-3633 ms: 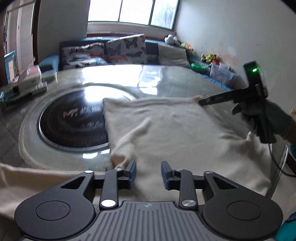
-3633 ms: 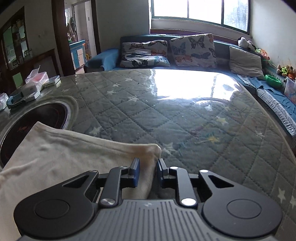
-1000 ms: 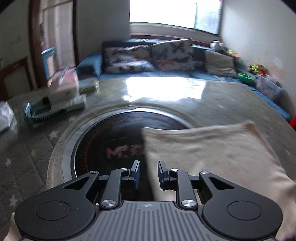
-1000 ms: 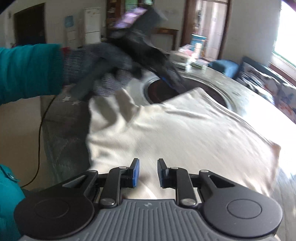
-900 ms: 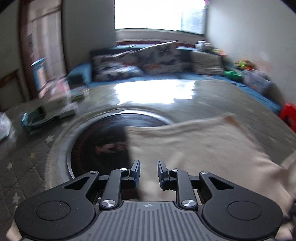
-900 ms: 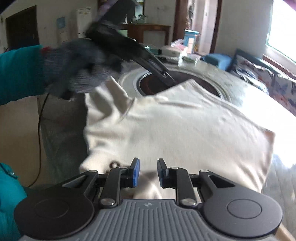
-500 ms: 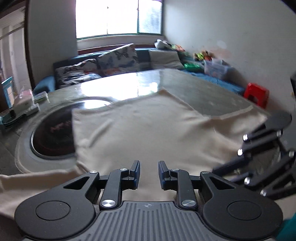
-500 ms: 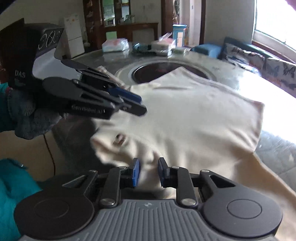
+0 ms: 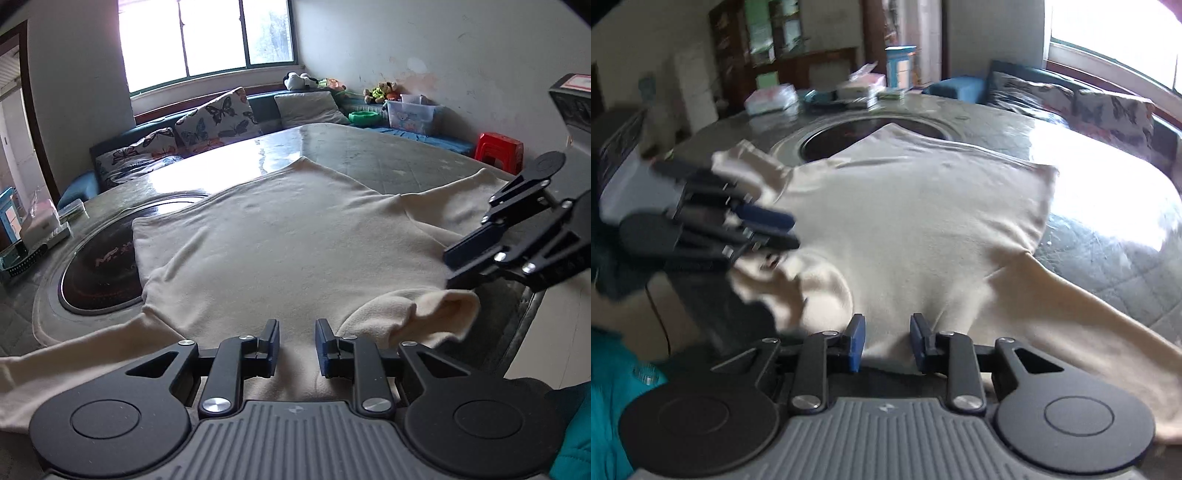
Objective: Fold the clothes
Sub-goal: 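Open both grippers and release the flattened sweatshirt on the table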
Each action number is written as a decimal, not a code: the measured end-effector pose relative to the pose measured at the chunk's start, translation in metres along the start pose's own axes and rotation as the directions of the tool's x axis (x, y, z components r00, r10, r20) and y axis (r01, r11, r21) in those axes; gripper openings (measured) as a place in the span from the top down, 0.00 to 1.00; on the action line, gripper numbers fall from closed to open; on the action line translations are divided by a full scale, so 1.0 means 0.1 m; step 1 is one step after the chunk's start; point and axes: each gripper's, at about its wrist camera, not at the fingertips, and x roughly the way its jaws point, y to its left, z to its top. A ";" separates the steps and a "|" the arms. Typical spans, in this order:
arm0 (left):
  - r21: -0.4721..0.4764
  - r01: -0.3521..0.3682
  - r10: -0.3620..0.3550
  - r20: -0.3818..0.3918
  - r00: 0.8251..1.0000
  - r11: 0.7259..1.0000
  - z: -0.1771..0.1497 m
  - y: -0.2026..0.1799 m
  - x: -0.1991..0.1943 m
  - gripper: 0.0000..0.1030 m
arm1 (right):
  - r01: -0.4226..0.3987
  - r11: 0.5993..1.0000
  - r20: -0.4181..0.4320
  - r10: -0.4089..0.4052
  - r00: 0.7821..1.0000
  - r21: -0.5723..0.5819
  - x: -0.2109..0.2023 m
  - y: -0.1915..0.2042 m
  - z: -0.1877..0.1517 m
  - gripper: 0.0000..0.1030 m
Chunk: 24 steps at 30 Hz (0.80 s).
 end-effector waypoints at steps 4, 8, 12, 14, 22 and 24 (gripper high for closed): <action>-0.021 0.026 -0.025 0.057 0.998 0.999 0.16 0.01 -0.04 0.76 | 0.032 0.999 0.054 -0.030 0.998 -0.040 -0.07 0.07 0.02 0.74; -0.003 0.090 -0.090 0.058 0.994 0.996 0.24 -0.16 0.08 0.75 | 0.028 0.996 0.024 -0.026 0.999 -0.084 0.02 0.15 -0.02 0.74; 0.074 0.133 -0.136 0.040 0.990 0.988 0.21 -0.38 0.16 0.75 | 0.039 0.995 0.057 -0.035 0.998 -0.089 -0.07 0.17 -0.02 0.74; 0.090 0.157 -0.160 0.030 0.987 0.984 0.20 -0.42 0.19 0.75 | 0.054 0.997 0.068 -0.050 0.996 -0.055 -0.13 0.12 -0.04 0.74; 0.122 0.176 -0.180 0.021 0.983 0.977 0.22 -0.47 0.23 0.75 | 0.056 0.995 0.058 -0.061 0.996 0.083 -0.25 -0.13 -0.18 0.73; 0.115 0.182 -0.187 0.036 0.982 0.977 0.27 -0.46 0.22 0.75 | 0.060 0.980 0.090 -0.079 0.993 0.190 -0.37 -0.32 -0.24 0.73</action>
